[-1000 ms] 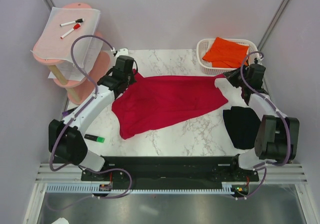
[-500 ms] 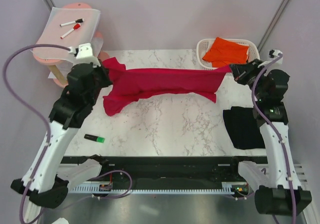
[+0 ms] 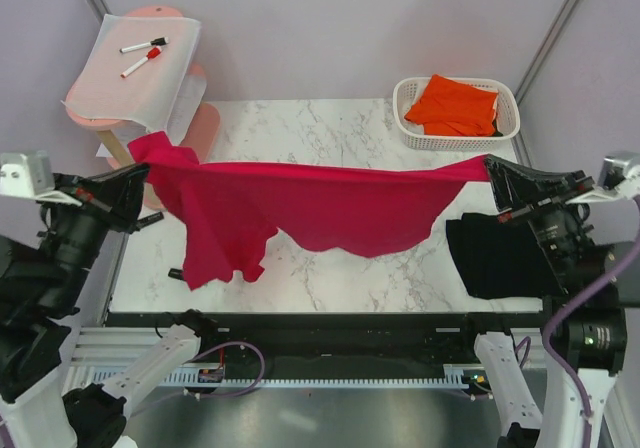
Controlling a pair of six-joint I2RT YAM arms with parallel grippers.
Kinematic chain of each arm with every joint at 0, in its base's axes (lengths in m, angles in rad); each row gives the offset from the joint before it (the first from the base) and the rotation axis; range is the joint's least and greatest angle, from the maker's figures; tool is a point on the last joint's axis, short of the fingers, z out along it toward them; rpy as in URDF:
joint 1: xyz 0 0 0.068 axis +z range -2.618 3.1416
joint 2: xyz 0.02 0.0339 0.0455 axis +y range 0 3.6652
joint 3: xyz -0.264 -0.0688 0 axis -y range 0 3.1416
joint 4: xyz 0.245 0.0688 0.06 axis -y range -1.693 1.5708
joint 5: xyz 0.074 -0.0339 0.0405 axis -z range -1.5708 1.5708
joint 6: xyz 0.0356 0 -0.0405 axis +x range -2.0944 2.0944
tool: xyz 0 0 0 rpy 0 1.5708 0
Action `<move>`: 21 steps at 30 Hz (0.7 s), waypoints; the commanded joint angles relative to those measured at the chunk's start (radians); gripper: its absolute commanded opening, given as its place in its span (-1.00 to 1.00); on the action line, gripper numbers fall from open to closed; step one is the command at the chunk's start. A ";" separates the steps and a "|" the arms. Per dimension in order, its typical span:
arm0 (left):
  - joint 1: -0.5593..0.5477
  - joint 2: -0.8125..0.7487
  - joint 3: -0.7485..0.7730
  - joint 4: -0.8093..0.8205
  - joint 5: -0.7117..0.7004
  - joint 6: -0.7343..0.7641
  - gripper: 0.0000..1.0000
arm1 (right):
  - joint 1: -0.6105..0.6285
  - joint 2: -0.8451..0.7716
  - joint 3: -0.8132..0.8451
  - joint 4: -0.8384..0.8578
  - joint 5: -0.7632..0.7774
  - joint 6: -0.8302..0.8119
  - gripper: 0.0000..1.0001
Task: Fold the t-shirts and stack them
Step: Flatten out the tshirt
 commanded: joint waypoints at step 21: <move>0.014 0.778 -0.122 0.152 -0.116 0.077 -0.96 | 0.005 0.433 -0.433 0.302 0.296 0.007 -1.00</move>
